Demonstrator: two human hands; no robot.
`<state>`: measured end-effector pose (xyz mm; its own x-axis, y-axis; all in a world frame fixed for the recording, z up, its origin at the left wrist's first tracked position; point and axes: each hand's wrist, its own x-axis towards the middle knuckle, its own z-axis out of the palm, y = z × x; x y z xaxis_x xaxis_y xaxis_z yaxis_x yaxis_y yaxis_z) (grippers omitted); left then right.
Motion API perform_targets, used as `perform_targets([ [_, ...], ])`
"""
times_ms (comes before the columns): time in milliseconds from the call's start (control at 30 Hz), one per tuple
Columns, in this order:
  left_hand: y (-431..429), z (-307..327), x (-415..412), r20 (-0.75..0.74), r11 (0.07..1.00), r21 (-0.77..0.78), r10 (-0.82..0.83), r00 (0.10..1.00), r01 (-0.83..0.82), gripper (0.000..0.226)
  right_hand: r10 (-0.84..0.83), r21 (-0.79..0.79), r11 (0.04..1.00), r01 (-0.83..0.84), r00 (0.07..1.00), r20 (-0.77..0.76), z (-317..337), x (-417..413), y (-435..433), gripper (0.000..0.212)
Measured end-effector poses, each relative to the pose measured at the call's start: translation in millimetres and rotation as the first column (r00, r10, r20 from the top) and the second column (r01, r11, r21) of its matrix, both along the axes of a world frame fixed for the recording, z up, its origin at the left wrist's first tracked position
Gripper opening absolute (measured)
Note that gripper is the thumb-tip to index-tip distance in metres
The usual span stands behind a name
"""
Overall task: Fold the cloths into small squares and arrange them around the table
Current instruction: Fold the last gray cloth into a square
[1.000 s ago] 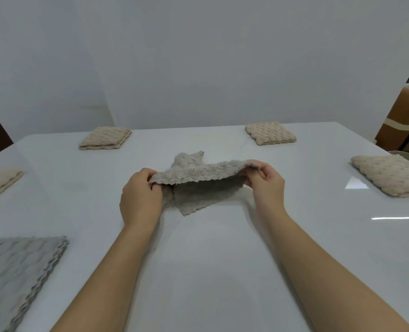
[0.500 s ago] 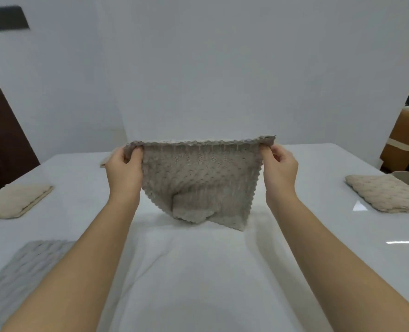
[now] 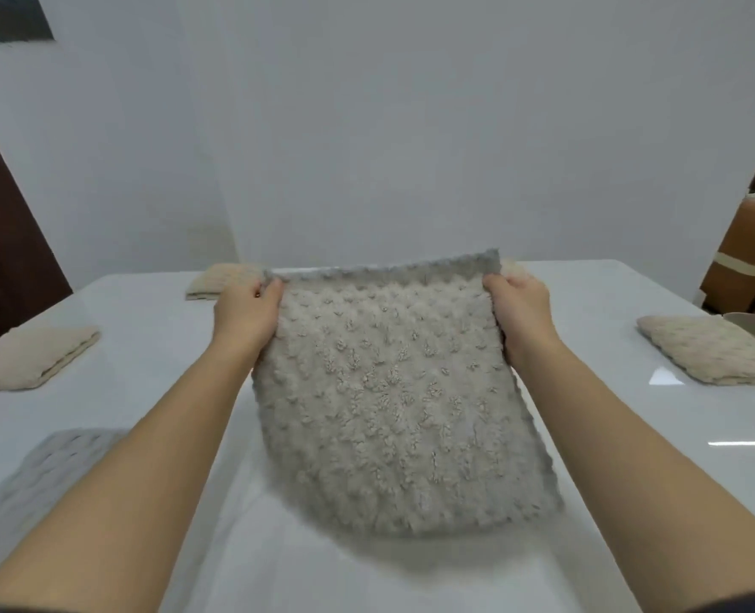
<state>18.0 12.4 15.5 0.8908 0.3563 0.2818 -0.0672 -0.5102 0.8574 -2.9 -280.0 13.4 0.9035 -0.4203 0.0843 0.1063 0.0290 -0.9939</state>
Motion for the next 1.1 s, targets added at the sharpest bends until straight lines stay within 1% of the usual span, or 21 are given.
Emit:
perform_targets([
  [67, -2.1, -27.1, 13.0, -0.091, 0.986, 0.164, 0.031, 0.995, -0.015, 0.043, -0.027, -0.14, 0.99, 0.012, 0.993, -0.111, -31.4, 17.2, -2.8, 0.018],
  [133, -4.2, -53.5, 27.0, -0.15, 0.968, 0.252, 0.061, 0.987, -0.021, 0.043, -0.09, -0.359, 0.933, 0.025, 0.982, -0.164, -56.6, 31.6, -4.9, 0.024],
  [200, -8.0, -74.7, 40.3, -0.174, 0.935, 0.352, 0.101, 0.98, -0.034, 0.045, -0.141, -0.55, 0.835, 0.017, 0.973, -0.183, -73.9, 44.4, -5.9, 0.027],
  [267, -12.2, -90.9, 51.9, -0.172, 0.875, 0.481, 0.143, 0.975, -0.044, 0.044, -0.181, -0.691, 0.723, -0.001, 0.965, -0.191, -84.9, 54.9, -6.0, 0.029],
  [333, -16.1, -102.8, 61.3, -0.148, 0.806, 0.59, 0.177, 0.973, -0.057, 0.039, -0.22, -0.81, 0.587, -0.018, 0.958, -0.181, -93.4, 62.9, -5.8, 0.026],
  [400, -20.5, -110.1, 69.4, -0.089, 0.769, 0.634, 0.183, 0.979, -0.087, 0.028, -0.25, -0.876, 0.483, -0.024, 0.954, -0.164, -97.9, 66.8, -4.0, 0.017],
  [433, -22.7, -111.9, 71.9, -0.069, 0.766, 0.635, 0.187, 0.98, -0.102, 0.021, -0.259, -0.895, 0.446, -0.014, 0.955, -0.144, -99.1, 68.0, -2.9, 0.018],
  [467, -24.5, -112.5, 73.6, -0.062, 0.767, 0.631, 0.198, 0.978, -0.116, 0.019, -0.257, -0.914, 0.406, -0.006, 0.959, -0.12, -100.5, 69.6, -2.3, 0.027],
  [533, -27.8, -109.6, 74.4, -0.071, 0.758, 0.639, 0.226, 0.971, -0.13, 0.043, -0.23, -0.957, 0.291, -0.003, 0.971, -0.072, -99.9, 71.0, -2.5, 0.048],
  [567, -29.8, -106.0, 71.7, -0.076, 0.758, 0.642, 0.217, 0.973, -0.119, 0.054, -0.196, -0.969, 0.247, 0.008, 0.98, -0.042, -98.4, 70.8, -1.8, 0.053],
  [600, -33.1, -102.2, 67.1, -0.076, 0.761, 0.643, 0.183, 0.98, -0.092, 0.06, -0.139, -0.973, 0.231, 0.006, 0.99, -0.027, -95.6, 68.9, -0.1, 0.056],
  [633, -37.0, -99.4, 60.9, -0.085, 0.76, 0.649, 0.127, 0.988, -0.041, 0.062, -0.07, -0.97, 0.244, -0.021, 0.997, -0.039, -92.9, 65.4, 3.5, 0.056],
  [667, -41.8, -97.1, 53.0, -0.107, 0.75, 0.661, 0.05, 0.993, 0.033, 0.061, 0.004, -0.963, 0.258, -0.078, 0.997, -0.079, -90.3, 60.0, 9.1, 0.055],
  [700, -47.0, -96.7, 43.9, -0.141, 0.727, 0.676, -0.037, 0.989, 0.123, 0.059, 0.077, -0.954, 0.251, -0.164, 0.986, -0.149, -89.4, 53.6, 16.4, 0.055],
  [733, -52.6, -97.5, 34.1, -0.187, 0.699, 0.682, -0.118, 0.975, 0.215, 0.057, 0.138, -0.942, 0.213, -0.26, 0.962, -0.234, -90.5, 46.8, 23.7, 0.058],
  [800, -60.4, -103.8, 16.4, -0.328, 0.642, 0.661, -0.218, 0.919, 0.388, 0.06, 0.184, -0.901, 0.088, -0.424, 0.896, -0.403, -97.5, 34.7, 35.1, 0.066],
  [833, -61.4, -108.2, 10.2, -0.398, 0.613, 0.652, -0.224, 0.89, 0.446, 0.062, 0.175, -0.88, 0.038, -0.474, 0.87, -0.461, -101.8, 30.4, 37.3, 0.069],
  [867, -60.7, -111.8, 5.9, -0.441, 0.589, 0.654, -0.213, 0.872, 0.475, 0.064, 0.161, -0.863, 0.009, -0.505, 0.852, -0.497, -105.7, 27.6, 37.6, 0.071],
  [933, -55.0, -114.4, 1.4, -0.467, 0.571, 0.667, -0.182, 0.865, 0.48, 0.065, 0.141, -0.847, -0.001, -0.532, 0.838, -0.527, -107.5, 23.2, 33.8, 0.072],
  [1033, -44.2, -111.0, -6.3, -0.488, 0.576, 0.665, -0.147, 0.86, 0.475, 0.065, 0.12, -0.845, -0.009, -0.535, 0.838, -0.532, -102.2, 12.8, 26.2, 0.072],
  [1100, -39.2, -108.4, -18.9, -0.46, 0.584, 0.667, -0.167, 0.872, 0.463, 0.065, 0.137, -0.862, -0.004, -0.506, 0.854, -0.502, -98.5, -0.4, 23.5, 0.071],
])
